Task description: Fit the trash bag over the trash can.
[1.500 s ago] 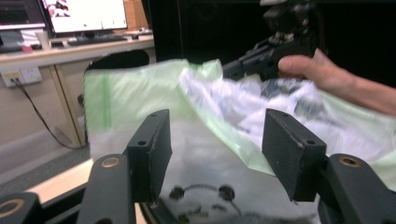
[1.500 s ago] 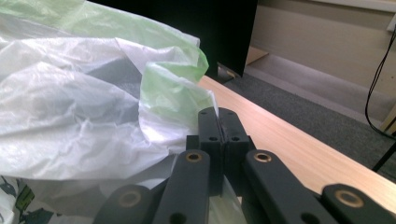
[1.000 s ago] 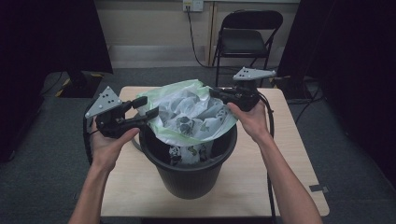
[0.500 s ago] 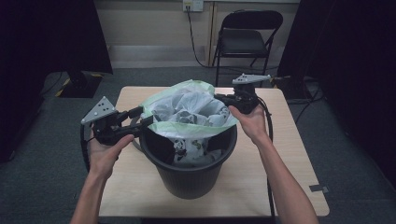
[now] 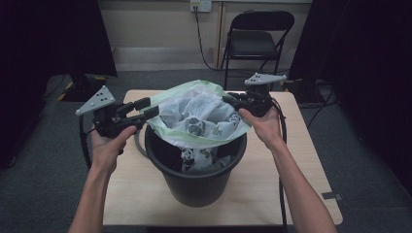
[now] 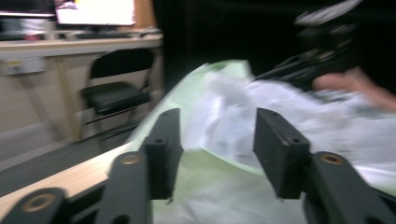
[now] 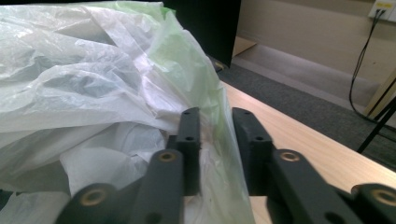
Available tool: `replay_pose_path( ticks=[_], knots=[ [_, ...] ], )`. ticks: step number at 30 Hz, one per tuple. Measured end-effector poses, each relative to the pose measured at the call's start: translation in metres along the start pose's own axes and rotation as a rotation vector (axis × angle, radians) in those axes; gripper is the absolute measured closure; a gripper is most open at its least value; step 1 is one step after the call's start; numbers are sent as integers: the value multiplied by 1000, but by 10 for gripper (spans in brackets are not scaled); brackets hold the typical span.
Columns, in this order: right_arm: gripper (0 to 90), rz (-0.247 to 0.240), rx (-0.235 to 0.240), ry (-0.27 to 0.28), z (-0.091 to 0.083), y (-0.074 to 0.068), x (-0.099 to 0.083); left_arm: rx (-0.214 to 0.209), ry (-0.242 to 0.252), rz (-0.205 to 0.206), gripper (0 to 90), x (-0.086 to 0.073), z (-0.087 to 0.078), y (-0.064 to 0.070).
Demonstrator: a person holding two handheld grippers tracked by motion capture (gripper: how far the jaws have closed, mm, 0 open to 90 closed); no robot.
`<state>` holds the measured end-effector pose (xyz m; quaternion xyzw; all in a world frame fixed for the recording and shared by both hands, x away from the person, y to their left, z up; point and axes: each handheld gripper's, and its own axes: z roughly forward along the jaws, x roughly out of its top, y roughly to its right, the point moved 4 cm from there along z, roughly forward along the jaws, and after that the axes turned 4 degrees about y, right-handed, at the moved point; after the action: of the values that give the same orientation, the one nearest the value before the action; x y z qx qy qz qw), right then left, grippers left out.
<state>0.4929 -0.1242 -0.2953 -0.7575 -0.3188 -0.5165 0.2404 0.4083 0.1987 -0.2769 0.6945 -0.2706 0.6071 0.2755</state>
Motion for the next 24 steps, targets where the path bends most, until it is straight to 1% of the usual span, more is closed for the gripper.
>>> replay_pose_path(
  ticks=[1, 2, 3, 4, 5, 6, 7, 8, 9, 10, 12, 14, 16, 19, 21, 22, 24],
  knots=[
    [692, 4, -3, 4, -1, 0, 0, 1, -21, -4, 437, -3, 4, -2],
    [697, 9, 3, 9, -2, 0, 1, -6, -34, -23, 416, -7, 6, -4],
    [703, 9, 8, 17, -3, -1, 1, -22, -46, -27, 393, -11, 7, -5],
    [707, 7, 10, 25, -4, -1, 1, -40, -54, -42, 386, -15, 8, -6],
    [728, 6, 21, 28, -5, -2, 0, -45, -61, -51, 397, -17, 8, -7],
    [729, 7, 35, 34, -6, -2, 0, -48, -67, -45, 436, -19, 6, -7],
    [751, 7, 39, 34, -6, -2, 0, -60, -64, -48, 539, -21, 5, -6],
    [795, 7, 44, 35, -5, -2, 0, -75, -61, -51, 605, -21, 3, -6],
    [811, 9, 51, 41, -5, -3, 1, -64, -57, -50, 674, -22, 1, -5],
    [816, 13, 55, 45, -5, -2, 1, -58, -54, -57, 704, -23, 0, -6],
    [857, 14, 59, 43, -3, -2, 0, -60, -40, -77, 742, -22, -4, -7],
    [875, 18, 57, 40, -2, 0, -2, -74, -27, -90, 817, -21, -8, -9],
    [891, 17, 57, 34, -1, 1, -3, -83, -23, -99, 850, -21, -11, -10],
    [897, 27, 54, 23, 1, 4, -7, -78, -23, -93, 876, -22, -14, -9],
    [900, 39, 51, 6, 3, 7, -13, -82, -20, -97, 883, -23, -19, -7],
    [900, 43, 49, -2, 4, 8, -17, -88, -15, -91, 884, -23, -21, -6],
    [900, 49, 59, -21, 8, 10, -25, -84, -16, -87, 885, -24, -25, -4]
  ],
)
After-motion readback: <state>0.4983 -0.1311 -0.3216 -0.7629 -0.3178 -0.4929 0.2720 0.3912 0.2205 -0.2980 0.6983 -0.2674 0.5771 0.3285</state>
